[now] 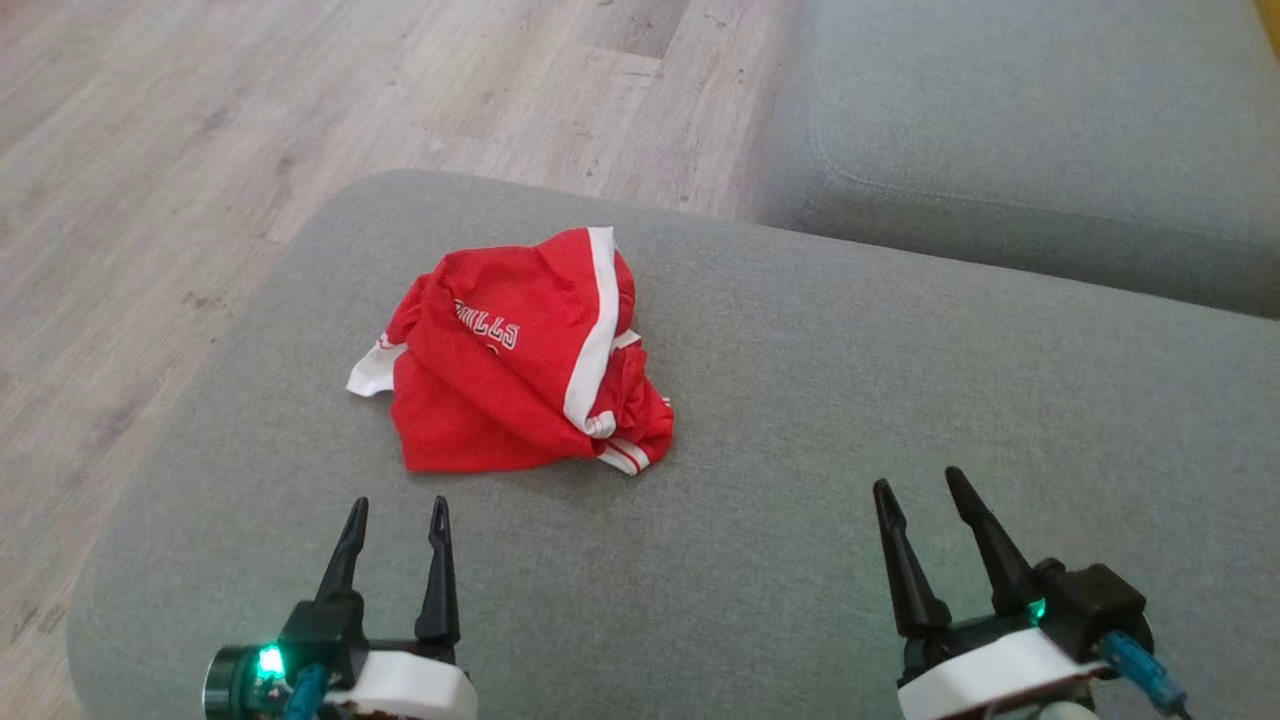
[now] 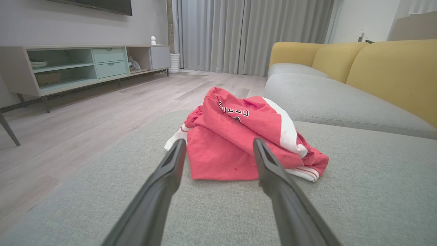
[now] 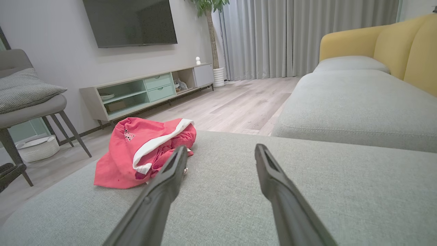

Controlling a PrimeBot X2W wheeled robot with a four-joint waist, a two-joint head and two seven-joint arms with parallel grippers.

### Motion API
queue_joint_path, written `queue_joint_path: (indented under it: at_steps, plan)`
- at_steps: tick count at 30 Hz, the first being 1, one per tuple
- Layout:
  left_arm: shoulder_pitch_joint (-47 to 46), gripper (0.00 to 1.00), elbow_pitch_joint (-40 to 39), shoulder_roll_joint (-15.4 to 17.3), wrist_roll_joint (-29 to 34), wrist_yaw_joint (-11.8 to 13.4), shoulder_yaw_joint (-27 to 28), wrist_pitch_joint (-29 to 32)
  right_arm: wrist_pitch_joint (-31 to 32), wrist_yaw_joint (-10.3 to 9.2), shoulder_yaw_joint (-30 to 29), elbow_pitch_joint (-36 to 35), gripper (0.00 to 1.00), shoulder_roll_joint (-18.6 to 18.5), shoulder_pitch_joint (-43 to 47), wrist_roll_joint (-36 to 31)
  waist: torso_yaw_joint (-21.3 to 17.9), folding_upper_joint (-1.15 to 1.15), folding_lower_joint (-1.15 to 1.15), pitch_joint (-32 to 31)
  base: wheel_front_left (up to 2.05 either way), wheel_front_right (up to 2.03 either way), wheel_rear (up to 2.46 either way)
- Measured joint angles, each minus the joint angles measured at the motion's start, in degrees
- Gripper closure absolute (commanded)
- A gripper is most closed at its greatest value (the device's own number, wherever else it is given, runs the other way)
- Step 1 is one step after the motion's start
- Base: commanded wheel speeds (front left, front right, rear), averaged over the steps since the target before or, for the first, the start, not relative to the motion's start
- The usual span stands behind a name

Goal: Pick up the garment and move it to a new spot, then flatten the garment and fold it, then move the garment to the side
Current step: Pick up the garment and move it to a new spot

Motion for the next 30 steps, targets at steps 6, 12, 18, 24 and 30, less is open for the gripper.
queue_joint_path:
  at_steps: [6,12,18,24,30]
  plan:
    - [-0.23,0.00,-0.25,-0.01,0.73,-1.13,0.16,0.00,0.00,0.00,0.32,0.01,0.00,0.00,-0.01,0.03,-1.47,0.00,0.00,0.93,0.00,0.00,0.00]
    - [-9.11,0.00,4.04,0.19,1.74,-5.83,-2.09,0.90,0.00,0.00,-0.03,-0.16,0.00,0.00,-0.97,-2.30,-3.27,0.00,0.00,4.99,0.00,0.00,0.00]
    - [-24.06,0.00,12.58,0.21,2.45,-9.03,-5.49,9.99,0.00,0.00,-1.09,-0.47,0.00,-0.05,-4.83,-4.00,-5.64,0.00,0.02,10.38,0.00,0.00,0.00]
    - [-32.00,0.00,20.78,1.08,2.92,-8.66,-5.39,12.68,0.00,0.00,-0.98,-0.67,0.00,-0.07,-6.61,-4.85,-8.93,0.00,0.02,14.67,0.00,0.00,0.00]
    - [-35.38,0.23,27.65,1.88,2.97,-8.44,-5.06,12.85,0.00,0.00,-1.27,-0.92,0.00,-0.09,-7.59,-4.79,-11.48,0.00,0.02,17.26,0.00,0.00,0.00]
